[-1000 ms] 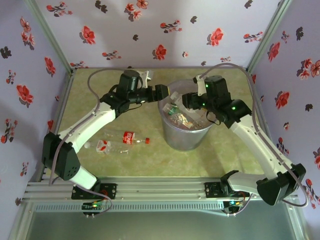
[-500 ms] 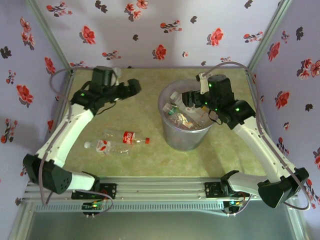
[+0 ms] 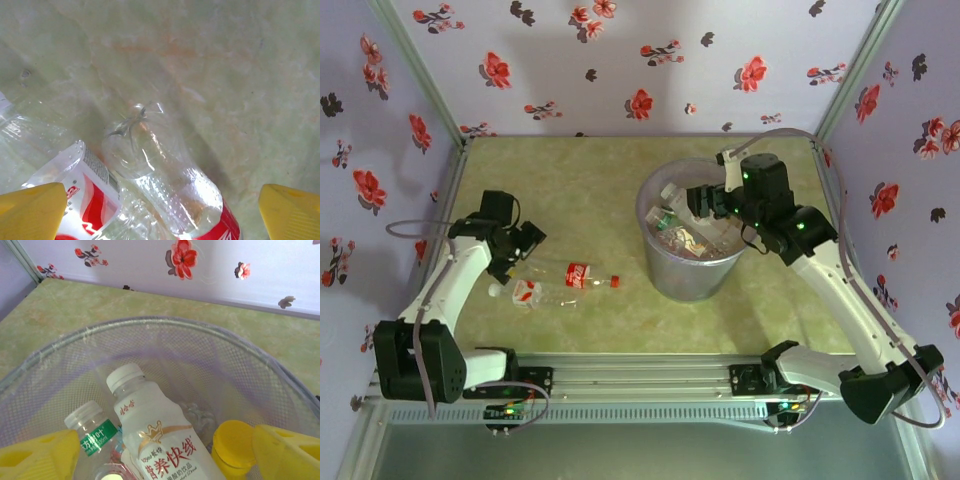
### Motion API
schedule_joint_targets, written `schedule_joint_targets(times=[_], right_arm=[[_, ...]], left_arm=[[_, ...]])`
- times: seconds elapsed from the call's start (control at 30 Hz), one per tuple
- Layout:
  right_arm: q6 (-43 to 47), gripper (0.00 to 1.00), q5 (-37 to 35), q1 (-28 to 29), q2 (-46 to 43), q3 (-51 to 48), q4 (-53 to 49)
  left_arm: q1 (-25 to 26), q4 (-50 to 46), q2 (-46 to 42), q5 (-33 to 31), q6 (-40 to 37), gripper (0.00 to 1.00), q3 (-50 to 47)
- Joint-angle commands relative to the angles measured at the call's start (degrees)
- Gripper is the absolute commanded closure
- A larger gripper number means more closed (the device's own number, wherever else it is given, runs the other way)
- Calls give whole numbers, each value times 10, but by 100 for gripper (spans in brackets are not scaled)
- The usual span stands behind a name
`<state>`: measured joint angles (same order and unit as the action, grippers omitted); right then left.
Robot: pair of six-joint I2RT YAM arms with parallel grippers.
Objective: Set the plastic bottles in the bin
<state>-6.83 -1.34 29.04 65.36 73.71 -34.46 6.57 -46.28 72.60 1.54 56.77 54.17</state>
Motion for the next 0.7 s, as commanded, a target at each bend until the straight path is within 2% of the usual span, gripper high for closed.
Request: schedule_joint_targets(times=[0.0,0.67], right_arm=[[8,11,-11,0,-13,-13,0],[8,11,-18,0,-21,-27,0]], left_arm=[[-3,42,28,2,28,2,-15],[11,160,109,28,82,10,-82]])
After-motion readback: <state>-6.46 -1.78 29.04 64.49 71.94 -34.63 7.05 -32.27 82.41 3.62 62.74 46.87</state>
